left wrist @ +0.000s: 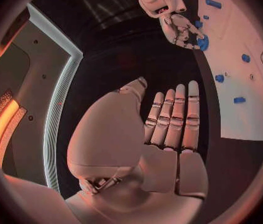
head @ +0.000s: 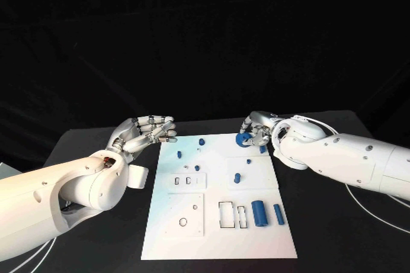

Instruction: Assemble the parts on the task board

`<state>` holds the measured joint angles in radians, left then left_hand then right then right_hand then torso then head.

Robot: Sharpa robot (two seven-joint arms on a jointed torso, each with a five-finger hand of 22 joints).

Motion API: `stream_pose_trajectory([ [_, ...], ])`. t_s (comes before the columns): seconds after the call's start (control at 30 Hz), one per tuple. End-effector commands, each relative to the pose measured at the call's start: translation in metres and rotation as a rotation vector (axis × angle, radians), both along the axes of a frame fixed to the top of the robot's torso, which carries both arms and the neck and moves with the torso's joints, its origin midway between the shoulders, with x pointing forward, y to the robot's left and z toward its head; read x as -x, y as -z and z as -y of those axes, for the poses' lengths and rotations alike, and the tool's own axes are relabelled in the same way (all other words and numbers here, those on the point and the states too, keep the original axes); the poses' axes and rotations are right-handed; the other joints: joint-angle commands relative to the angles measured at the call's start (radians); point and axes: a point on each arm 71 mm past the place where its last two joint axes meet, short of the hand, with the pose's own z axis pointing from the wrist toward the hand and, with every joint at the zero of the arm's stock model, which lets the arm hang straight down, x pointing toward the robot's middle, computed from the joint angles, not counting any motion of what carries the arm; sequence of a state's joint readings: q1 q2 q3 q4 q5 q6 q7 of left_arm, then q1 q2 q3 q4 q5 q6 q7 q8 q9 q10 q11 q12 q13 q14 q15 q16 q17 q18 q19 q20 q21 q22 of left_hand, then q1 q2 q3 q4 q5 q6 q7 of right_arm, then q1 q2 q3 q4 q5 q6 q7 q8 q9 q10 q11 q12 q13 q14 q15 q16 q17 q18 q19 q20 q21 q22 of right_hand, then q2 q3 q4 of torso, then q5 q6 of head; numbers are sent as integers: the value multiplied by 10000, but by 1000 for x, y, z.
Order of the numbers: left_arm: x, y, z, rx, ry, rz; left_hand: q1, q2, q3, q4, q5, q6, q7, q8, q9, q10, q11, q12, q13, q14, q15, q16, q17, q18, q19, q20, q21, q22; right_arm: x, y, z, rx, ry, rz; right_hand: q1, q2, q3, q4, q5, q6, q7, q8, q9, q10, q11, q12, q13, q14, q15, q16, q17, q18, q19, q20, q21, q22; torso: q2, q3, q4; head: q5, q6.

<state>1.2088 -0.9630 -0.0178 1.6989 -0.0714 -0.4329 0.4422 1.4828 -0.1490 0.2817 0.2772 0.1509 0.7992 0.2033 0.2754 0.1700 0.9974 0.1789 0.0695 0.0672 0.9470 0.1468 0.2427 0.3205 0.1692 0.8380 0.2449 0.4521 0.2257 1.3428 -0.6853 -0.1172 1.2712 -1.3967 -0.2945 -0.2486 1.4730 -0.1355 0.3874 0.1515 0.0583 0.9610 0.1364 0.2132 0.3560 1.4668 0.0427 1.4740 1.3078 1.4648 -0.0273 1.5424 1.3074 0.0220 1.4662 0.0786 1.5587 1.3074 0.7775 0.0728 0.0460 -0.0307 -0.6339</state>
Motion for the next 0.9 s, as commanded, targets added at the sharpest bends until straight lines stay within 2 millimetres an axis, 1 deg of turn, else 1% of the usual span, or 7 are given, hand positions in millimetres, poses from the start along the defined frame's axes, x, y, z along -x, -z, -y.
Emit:
stream_pose_trajectory([
  [0.03, 0, -2, 2, 123, 169, 79, -73, 51, 72, 9, -53, 90, 214, -46, -12, 61, 35, -25, 2, -67, -30, -48, 8, 82, -86, -2, 51, 9, 5, -3, -8, 348, -548, 913, -64, 29, 149, -42, 24, 471, -246, 489, 152, 139, -87, 39, 1654, 910, -83, 36, 1934, -204, 1011, -52, 70, 2584, 4, 1, 4, 16, 20],
  [0.1, 0, -1, 2, 123, 173, 76, -73, 51, 72, 9, -53, 90, 214, -46, -12, 61, 35, -25, 2, -67, -30, -48, 8, 82, -86, -2, 51, 9, 8, -6, -14, 335, -761, 1199, -149, -48, 222, -84, 20, 450, -245, 504, 151, 134, -86, 28, 1646, 911, -86, 38, 1940, -216, 1037, -56, 108, 2621, 2, 0, 2, 25, 46],
  [0.27, 0, -1, 2, 125, 185, 67, -73, 51, 72, 9, -53, 90, 214, -46, -12, 61, 35, -25, 2, -67, -30, -48, 8, 82, -86, -2, 51, 9, 18, -11, -31, 275, -1327, 1822, -291, -133, 321, -118, 19, 455, -249, 542, 157, 157, -89, 44, 1666, 913, -87, 40, 1948, -220, 1046, -60, 121, 2634, 1, -6, 5, 40, 62],
  [0.4, 0, -1, 3, 128, 196, 62, -73, 51, 72, 9, -53, 90, 214, -46, -12, 61, 35, -25, 2, -67, -30, -48, 8, 82, -86, -2, 51, 9, 28, -15, -52, 219, -1923, 2189, -344, -167, 364, -137, 19, 461, -252, 560, 160, 175, -93, 58, 1683, 914, -89, 42, 1953, -220, 1046, -62, 121, 2634, -1, -13, 2, 88, 55],
  [0.57, 0, -1, 4, 139, 228, 57, -66, 59, 90, 4, -55, 94, 211, -49, -14, 65, 35, -28, 1, -74, -30, -51, 25, 82, -104, -1, 71, 23, 40, -17, -84, 251, -2711, 2532, -396, -193, 398, -147, 18, 457, -252, 569, 160, 181, -94, 61, 1687, 916, -91, 44, 1959, -220, 1046, -64, 121, 2634, 11, -11, 1, 150, 52],
  [0.67, 1, -1, 5, 149, 258, 51, -62, 58, 94, 0, -56, 94, 211, -50, -14, 65, 34, -29, 0, -76, -30, -53, 29, 82, -108, -1, 76, 25, 45, -16, -101, 297, -3060, 2652, -464, -227, 444, -158, 18, 430, -246, 569, 154, 173, -91, 48, 1676, 916, -89, 44, 1959, -220, 1046, -65, 121, 2634, 13, -13, 22, 158, 47],
  [0.9, 1, -1, 7, 166, 305, 39, -62, 58, 94, 0, -56, 94, 211, -50, -14, 65, 34, -29, 0, -76, -30, -53, 29, 82, -108, -1, 76, 25, 48, -5, -124, 376, -3371, 2698, -513, -241, 480, -163, 18, 412, -241, 568, 150, 180, -88, 52, 1683, 914, -86, 40, 1950, -220, 1046, -64, 121, 2634, 22, -12, 43, 202, 39],
])
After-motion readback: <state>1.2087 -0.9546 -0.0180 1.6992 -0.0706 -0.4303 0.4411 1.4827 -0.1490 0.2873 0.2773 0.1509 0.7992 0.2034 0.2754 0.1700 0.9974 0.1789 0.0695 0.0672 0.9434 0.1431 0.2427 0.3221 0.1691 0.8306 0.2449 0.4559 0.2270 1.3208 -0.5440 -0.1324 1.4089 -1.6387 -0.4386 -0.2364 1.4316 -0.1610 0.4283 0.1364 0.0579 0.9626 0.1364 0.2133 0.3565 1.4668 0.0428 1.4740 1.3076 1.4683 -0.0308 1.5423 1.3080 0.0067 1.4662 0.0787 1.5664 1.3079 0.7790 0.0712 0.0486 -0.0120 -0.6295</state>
